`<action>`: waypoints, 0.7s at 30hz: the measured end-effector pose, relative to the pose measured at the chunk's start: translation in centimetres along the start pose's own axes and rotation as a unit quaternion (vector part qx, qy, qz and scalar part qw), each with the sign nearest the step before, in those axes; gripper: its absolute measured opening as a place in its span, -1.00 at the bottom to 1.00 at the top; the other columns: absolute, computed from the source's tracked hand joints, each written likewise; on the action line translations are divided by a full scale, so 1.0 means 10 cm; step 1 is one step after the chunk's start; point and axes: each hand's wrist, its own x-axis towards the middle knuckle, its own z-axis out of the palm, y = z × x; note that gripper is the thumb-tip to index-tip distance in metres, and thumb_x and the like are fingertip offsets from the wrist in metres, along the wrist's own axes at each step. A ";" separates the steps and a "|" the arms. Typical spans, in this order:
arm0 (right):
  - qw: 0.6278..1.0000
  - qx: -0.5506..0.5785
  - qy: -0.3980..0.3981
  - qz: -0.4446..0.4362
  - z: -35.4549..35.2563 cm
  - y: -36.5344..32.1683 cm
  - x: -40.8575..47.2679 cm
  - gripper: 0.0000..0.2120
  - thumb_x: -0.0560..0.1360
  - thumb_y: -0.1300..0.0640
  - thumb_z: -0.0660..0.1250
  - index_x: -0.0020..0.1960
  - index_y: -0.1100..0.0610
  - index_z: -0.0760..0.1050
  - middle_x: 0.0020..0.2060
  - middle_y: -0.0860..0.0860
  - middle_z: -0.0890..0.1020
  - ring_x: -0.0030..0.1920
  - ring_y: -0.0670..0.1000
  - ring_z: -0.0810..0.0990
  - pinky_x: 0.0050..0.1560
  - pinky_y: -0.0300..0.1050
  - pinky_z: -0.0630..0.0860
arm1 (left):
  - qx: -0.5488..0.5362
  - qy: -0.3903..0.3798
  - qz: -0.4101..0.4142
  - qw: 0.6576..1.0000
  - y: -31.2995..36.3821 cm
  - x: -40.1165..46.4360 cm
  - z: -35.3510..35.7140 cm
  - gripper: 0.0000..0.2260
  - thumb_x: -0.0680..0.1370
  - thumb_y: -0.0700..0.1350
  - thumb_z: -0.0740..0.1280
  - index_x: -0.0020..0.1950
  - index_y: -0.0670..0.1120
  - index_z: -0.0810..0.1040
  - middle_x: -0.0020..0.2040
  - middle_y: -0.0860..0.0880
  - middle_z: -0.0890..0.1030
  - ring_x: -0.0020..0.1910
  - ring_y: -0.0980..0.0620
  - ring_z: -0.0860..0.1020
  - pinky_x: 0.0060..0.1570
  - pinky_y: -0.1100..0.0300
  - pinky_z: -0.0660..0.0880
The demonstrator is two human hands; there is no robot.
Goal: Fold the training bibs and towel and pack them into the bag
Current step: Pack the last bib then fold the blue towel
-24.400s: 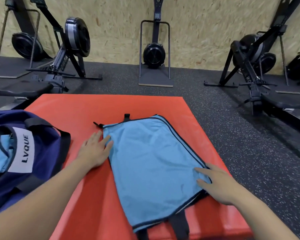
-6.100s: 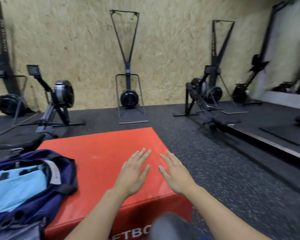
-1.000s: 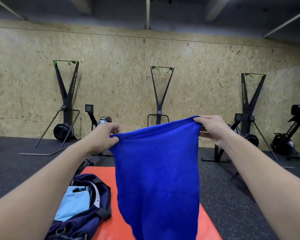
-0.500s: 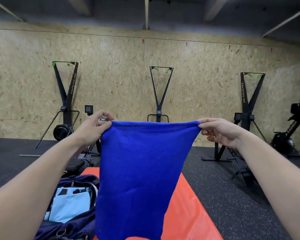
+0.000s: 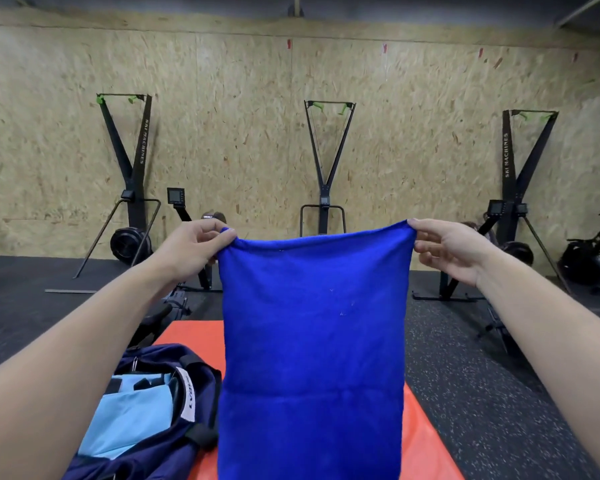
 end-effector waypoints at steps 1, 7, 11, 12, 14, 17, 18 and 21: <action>1.000 0.015 0.019 0.002 0.00 0.06 0.14 -0.89 0.52 0.11 0.45 -0.04 0.14 0.60 -0.32 -0.03 0.50 -0.42 -0.12 0.43 -0.44 -0.28 0.42 | 0.029 0.004 -0.007 1.000 -0.08 0.09 0.05 -0.74 0.63 0.00 0.34 -0.07 -0.18 0.64 -0.25 -0.06 0.58 -0.29 0.15 0.49 -0.19 0.32 0.41; 0.996 -0.061 0.048 0.053 0.12 0.58 0.99 -0.85 0.56 0.15 0.40 -0.17 0.08 0.50 -0.53 -0.08 0.52 -0.49 -0.11 0.57 -0.51 -0.29 0.46 | 0.060 0.033 -0.071 0.995 -0.66 0.76 0.34 -0.74 0.62 0.05 0.34 -0.15 -0.04 0.72 -0.41 -0.01 0.43 -0.41 0.03 0.33 -0.37 0.19 0.26; 0.996 -0.041 0.070 0.030 0.26 0.71 1.43 -0.94 0.60 0.16 0.36 -0.01 0.15 0.56 -0.15 0.11 0.72 -0.24 -0.03 0.72 -0.33 -0.22 0.64 | 0.001 0.063 -0.077 0.995 -0.80 1.22 0.52 -0.77 0.66 -0.12 0.30 0.01 -0.26 0.66 -0.29 -0.15 0.61 -0.50 0.12 0.56 -0.39 0.36 0.45; 0.996 -0.028 0.081 0.011 0.30 0.69 1.51 -0.92 0.61 0.16 0.35 0.03 0.18 0.57 -0.10 0.12 0.72 -0.18 -0.01 0.73 -0.25 -0.20 0.67 | -0.015 0.072 -0.076 0.994 -0.82 1.32 0.52 -0.80 0.65 -0.14 0.31 0.00 -0.26 0.64 -0.25 -0.18 0.63 -0.47 0.12 0.60 -0.32 0.32 0.48; 0.996 -0.004 0.087 -0.022 0.35 0.64 1.61 -0.83 0.62 0.17 0.33 0.14 0.24 0.56 -0.04 0.14 0.71 -0.06 0.02 0.73 -0.08 -0.14 0.68 | -0.033 0.084 -0.071 0.993 -0.85 1.48 0.49 -0.88 0.62 -0.17 0.36 -0.01 -0.21 0.65 -0.15 -0.21 0.69 -0.36 0.09 0.67 -0.24 0.24 0.50; 0.995 0.018 0.080 -0.054 0.40 0.56 1.68 -0.79 0.62 0.16 0.33 0.20 0.24 0.55 0.00 0.10 0.72 0.01 0.03 0.72 0.04 -0.11 0.66 | -0.031 0.070 -0.054 0.996 -0.76 1.58 0.42 -0.82 0.53 -0.32 0.43 0.12 -0.18 0.64 -0.06 -0.12 0.71 -0.23 0.15 0.69 -0.32 0.37 0.51; 0.995 0.020 0.080 -0.062 0.40 0.53 1.68 -0.79 0.62 0.16 0.33 0.21 0.23 0.55 0.01 0.09 0.72 0.01 0.02 0.72 0.06 -0.11 0.65 | -0.028 0.065 -0.048 0.996 -0.71 1.58 0.40 -0.76 0.50 -0.38 0.43 0.14 -0.19 0.63 -0.07 -0.11 0.71 -0.24 0.18 0.68 -0.31 0.40 0.52; 0.993 0.019 0.082 -0.080 0.37 0.45 1.62 -0.81 0.60 0.24 0.34 0.20 0.20 0.55 0.02 0.07 0.72 0.01 -0.01 0.72 0.08 -0.12 0.63 | -0.012 0.075 -0.026 0.997 -0.61 1.55 0.35 -0.80 0.53 -0.38 0.39 0.13 -0.22 0.62 -0.08 -0.10 0.71 -0.25 0.17 0.69 -0.29 0.38 0.54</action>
